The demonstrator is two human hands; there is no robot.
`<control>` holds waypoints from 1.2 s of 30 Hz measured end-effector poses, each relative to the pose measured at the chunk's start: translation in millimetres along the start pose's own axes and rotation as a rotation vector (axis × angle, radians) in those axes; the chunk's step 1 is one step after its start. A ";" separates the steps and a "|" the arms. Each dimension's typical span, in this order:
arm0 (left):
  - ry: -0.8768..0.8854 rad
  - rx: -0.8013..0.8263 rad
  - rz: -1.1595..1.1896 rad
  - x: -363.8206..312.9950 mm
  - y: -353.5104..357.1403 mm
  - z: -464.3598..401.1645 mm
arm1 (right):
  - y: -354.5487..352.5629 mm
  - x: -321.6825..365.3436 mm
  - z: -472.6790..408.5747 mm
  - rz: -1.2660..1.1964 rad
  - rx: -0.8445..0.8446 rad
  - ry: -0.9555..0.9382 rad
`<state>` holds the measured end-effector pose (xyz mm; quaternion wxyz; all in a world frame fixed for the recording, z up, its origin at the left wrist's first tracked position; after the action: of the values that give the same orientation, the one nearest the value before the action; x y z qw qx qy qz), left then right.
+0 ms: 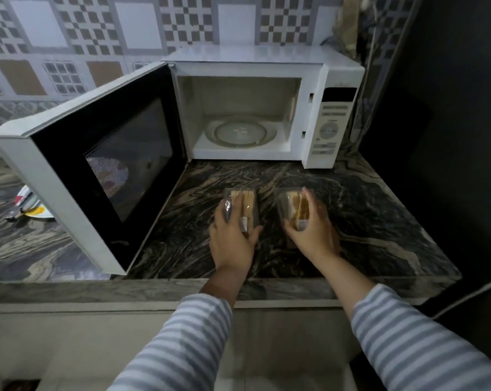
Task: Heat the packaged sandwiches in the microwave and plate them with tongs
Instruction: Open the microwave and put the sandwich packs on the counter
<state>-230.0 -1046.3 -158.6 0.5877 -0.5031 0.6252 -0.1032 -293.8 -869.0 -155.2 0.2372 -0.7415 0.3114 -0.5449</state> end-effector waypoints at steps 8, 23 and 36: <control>0.132 0.020 0.257 15.2 -23.5 -10.1 | -3.2 39.7 14.6 0.343 -0.002 -0.301; 0.445 0.393 -0.212 70.5 -24.8 -16.1 | 50.4 65.4 52.3 0.130 0.145 -0.828; 0.451 0.458 -0.297 72.2 -17.9 -14.2 | 64.7 59.8 57.0 0.109 0.172 -0.885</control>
<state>-218.6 -1115.5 -187.2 0.5110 -0.4083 0.6201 -0.4333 -239.7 -956.2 -177.1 0.4367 -0.8631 0.1722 -0.1863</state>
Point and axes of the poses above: each hand's wrist, its own z-axis away from the middle knuckle, its own y-axis out of the palm, x = y × z, the point moved 5 cm from there along -z, towards the middle knuckle, and after that the axes turned 1 degree about -x, right-handed, at the moved point
